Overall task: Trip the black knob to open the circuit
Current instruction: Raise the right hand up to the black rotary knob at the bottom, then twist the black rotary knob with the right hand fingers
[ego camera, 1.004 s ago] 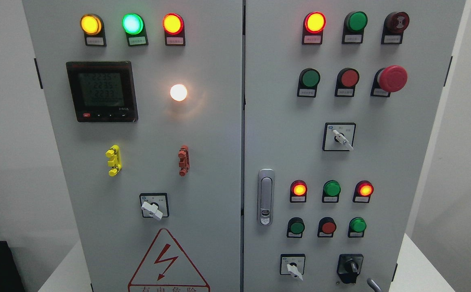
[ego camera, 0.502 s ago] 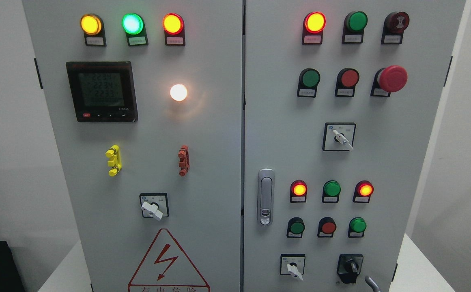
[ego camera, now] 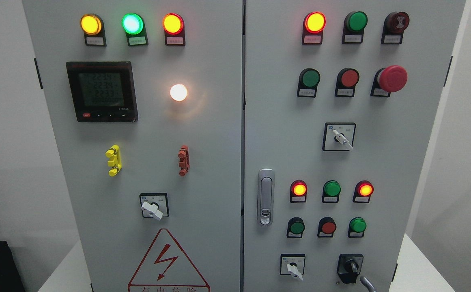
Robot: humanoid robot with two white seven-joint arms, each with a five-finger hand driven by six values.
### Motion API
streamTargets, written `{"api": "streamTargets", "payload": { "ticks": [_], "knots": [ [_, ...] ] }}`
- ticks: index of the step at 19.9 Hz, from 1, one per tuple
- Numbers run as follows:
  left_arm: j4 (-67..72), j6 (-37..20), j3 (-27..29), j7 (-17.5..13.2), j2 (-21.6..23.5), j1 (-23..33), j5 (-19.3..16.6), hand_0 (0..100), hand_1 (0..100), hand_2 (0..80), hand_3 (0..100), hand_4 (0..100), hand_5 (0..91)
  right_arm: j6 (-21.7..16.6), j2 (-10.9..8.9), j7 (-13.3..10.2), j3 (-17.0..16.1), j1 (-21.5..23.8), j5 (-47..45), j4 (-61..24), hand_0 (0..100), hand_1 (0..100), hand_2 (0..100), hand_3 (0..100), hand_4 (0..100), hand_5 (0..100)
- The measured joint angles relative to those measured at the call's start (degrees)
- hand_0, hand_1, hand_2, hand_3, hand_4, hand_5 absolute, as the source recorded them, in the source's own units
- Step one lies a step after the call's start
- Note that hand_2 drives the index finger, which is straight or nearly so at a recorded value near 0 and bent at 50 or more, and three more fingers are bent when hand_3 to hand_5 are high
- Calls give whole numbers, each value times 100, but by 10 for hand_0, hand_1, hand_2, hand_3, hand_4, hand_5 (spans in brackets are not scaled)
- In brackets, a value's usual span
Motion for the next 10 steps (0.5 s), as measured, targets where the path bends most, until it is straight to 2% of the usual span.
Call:
{"api": "streamTargets", "payload": {
  "ticks": [10],
  "knots": [
    [0, 8, 0, 0, 0, 0, 0, 120, 389, 0, 0, 0, 0, 0, 15, -78, 113, 13, 3, 4, 0, 0, 0, 969, 884, 878]
  ]
}}
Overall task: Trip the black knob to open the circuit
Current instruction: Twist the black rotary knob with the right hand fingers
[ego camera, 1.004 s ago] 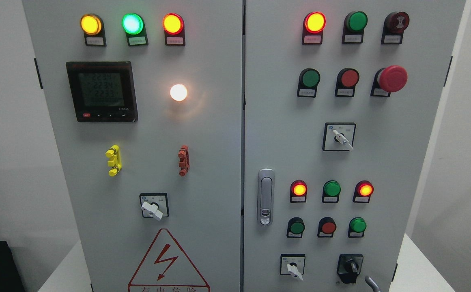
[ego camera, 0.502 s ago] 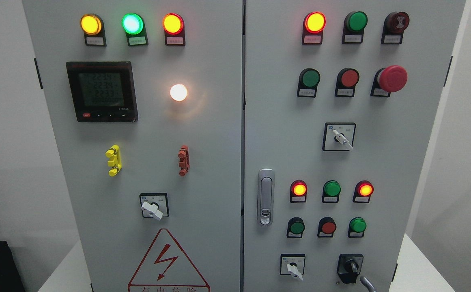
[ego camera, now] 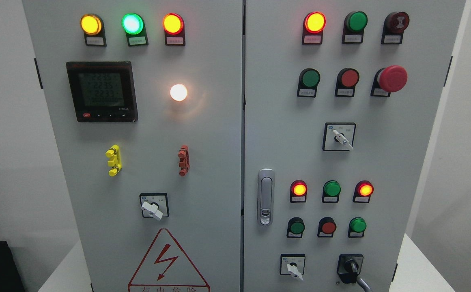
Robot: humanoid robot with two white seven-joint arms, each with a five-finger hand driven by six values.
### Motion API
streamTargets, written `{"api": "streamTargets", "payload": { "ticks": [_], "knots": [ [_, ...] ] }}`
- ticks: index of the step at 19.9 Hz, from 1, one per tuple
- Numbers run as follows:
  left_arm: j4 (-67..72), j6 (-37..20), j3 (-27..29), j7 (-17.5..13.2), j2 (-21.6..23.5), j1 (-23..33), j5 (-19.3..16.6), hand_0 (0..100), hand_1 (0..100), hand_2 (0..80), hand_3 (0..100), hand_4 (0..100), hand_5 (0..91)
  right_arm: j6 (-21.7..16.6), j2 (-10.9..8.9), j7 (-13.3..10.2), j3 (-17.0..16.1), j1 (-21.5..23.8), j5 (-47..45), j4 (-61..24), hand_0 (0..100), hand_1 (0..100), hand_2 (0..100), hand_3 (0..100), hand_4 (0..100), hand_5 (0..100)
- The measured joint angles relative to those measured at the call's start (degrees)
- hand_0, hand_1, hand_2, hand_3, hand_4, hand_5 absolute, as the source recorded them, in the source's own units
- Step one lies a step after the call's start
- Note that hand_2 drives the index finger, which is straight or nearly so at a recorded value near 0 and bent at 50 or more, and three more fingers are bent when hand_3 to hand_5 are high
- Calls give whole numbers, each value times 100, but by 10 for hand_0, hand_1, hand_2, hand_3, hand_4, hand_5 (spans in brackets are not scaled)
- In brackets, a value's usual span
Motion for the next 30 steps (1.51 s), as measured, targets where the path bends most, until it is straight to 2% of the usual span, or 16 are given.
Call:
{"api": "streamTargets", "payload": {
  "ticks": [30],
  "knots": [
    [0, 3, 0, 1, 0, 0, 0, 120, 389, 0, 0, 0, 0, 30, 8, -86, 299, -32, -15, 13, 0, 0, 0, 968, 883, 879]
  ]
}}
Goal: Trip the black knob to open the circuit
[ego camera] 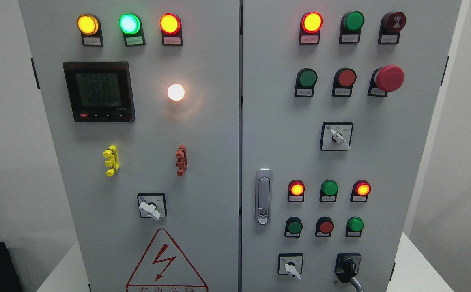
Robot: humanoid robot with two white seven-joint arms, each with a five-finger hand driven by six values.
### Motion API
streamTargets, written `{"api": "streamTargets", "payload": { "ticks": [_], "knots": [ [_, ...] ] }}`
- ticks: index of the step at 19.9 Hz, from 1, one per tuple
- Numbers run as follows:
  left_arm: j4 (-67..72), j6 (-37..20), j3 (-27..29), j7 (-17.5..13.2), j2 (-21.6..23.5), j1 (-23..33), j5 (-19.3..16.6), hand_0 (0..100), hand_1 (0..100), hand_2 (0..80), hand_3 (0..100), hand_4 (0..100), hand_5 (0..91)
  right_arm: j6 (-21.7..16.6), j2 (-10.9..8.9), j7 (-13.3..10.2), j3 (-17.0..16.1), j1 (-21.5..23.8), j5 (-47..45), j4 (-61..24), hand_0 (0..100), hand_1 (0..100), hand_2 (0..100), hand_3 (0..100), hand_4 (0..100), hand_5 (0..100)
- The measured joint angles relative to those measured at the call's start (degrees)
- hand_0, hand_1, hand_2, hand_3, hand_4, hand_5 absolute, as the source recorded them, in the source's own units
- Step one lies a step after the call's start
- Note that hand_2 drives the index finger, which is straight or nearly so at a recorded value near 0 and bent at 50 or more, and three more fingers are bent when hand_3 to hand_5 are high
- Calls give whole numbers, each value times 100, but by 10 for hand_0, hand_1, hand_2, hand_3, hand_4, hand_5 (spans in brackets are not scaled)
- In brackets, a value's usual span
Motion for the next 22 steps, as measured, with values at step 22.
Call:
{"api": "streamTargets", "payload": {
  "ticks": [22],
  "knots": [
    [0, -2, 0, 0, 0, 0, 0, 120, 389, 0, 0, 0, 0, -36, 4, 2, -74, -46, 0, -10, 0, 0, 0, 965, 880, 880]
  ]
}}
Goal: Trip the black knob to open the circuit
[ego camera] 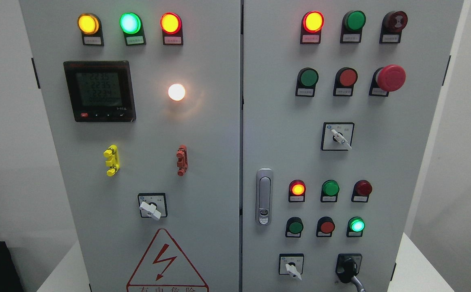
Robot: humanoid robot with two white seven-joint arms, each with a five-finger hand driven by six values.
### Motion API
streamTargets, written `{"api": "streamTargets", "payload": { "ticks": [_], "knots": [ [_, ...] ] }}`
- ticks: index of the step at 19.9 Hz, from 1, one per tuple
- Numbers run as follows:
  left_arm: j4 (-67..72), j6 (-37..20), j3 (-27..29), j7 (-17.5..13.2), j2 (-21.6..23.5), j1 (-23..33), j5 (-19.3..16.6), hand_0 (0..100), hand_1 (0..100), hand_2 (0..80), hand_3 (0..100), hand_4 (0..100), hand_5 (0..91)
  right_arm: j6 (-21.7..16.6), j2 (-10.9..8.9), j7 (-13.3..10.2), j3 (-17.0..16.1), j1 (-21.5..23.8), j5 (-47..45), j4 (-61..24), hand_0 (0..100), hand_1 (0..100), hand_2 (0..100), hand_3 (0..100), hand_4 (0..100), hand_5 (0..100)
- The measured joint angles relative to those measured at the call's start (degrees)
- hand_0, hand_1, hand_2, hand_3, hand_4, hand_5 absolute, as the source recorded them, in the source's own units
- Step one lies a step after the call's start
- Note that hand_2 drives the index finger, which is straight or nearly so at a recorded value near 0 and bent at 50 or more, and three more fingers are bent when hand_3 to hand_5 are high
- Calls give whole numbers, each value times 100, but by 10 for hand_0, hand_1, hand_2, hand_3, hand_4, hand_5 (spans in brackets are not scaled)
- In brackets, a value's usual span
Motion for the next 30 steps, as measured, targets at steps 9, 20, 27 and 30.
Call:
{"api": "streamTargets", "payload": {
  "ticks": [9, 20, 27, 30],
  "knots": [
    [0, -2, 0, 0, 0, 0, 0, 120, 389, 0, 0, 0, 0, -3, -6, -13, -11, 34, 0, -1, 0, 0, 0, 965, 880, 880],
    [0, -4, 0, 0, 0, 0, 0, 120, 389, 0, 0, 0, 0, 6, -38, -20, -61, 37, -1, 12, 0, 0, 0, 964, 880, 879],
    [0, -16, 0, 0, 0, 0, 0, 120, 389, 0, 0, 0, 0, 10, -51, -20, -108, 31, -6, 19, 0, 0, 0, 964, 878, 878],
    [0, -26, 0, 0, 0, 0, 0, 120, 389, 0, 0, 0, 0, 11, -61, -22, -124, 30, -7, 20, 0, 0, 0, 964, 877, 873]
  ]
}}
